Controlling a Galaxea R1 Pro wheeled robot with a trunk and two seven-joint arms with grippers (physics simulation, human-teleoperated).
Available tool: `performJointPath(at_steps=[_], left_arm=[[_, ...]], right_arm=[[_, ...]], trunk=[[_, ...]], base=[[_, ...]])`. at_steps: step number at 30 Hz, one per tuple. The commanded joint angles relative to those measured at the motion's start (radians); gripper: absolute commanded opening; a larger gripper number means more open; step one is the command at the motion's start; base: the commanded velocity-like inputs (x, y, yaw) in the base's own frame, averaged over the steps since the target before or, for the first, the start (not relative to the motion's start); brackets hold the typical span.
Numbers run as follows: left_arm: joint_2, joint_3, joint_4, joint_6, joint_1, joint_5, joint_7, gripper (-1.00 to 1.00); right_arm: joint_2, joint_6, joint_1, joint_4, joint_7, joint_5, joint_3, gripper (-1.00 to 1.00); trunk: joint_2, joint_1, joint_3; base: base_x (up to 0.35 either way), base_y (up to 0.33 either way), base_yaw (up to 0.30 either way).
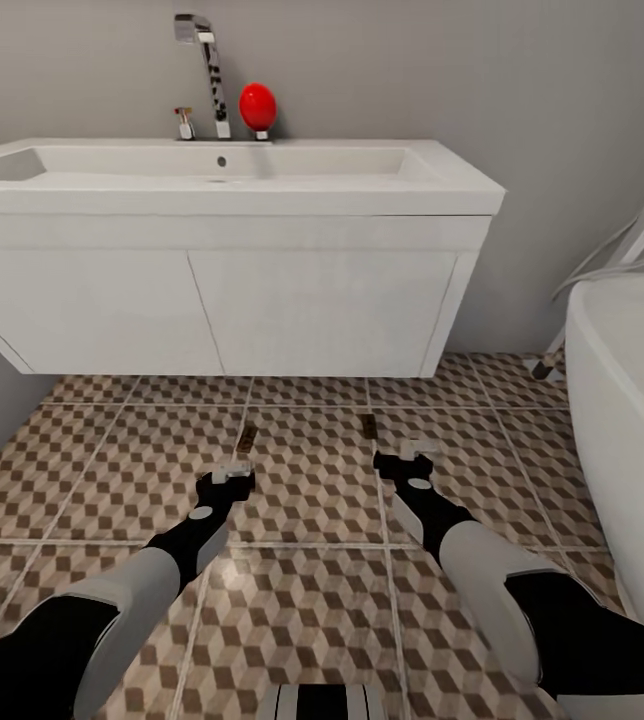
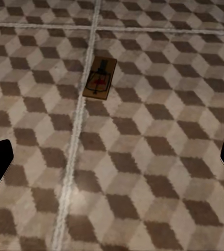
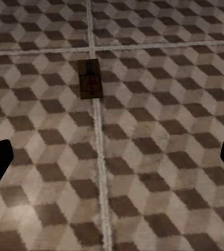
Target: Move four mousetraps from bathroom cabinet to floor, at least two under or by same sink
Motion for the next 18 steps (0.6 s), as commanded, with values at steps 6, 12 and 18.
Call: performJointPath(at_steps=[6,12,18], left_arm=[[0.000,-0.009,0.001,-0.004,-0.001,0.010,0.003,1.00],[0.001,-0.009,0.001,-0.003,-0.001,0.011,0.002,1.00],[0.001,-0.009,0.001,-0.002,-0.001,0.011,0.002,1.00]], right_arm=[[0.003,-0.006,0.002,0.002,-0.004,-0.007,0.005,1.00],[0.005,-0.007,0.007,0.008,-0.003,-0.007,0.005,1.00],[0.005,-0.009,0.008,0.033,-0.002,-0.006,0.006,1.00]], trunk=[[0.001,-0.003,0.023],[0.003,-0.006,0.046],[0.004,-0.008,0.069]], base=[[0.000,0.000,0.000],[0.000,0.000,0.000],[0.000,0.000,0.000]])
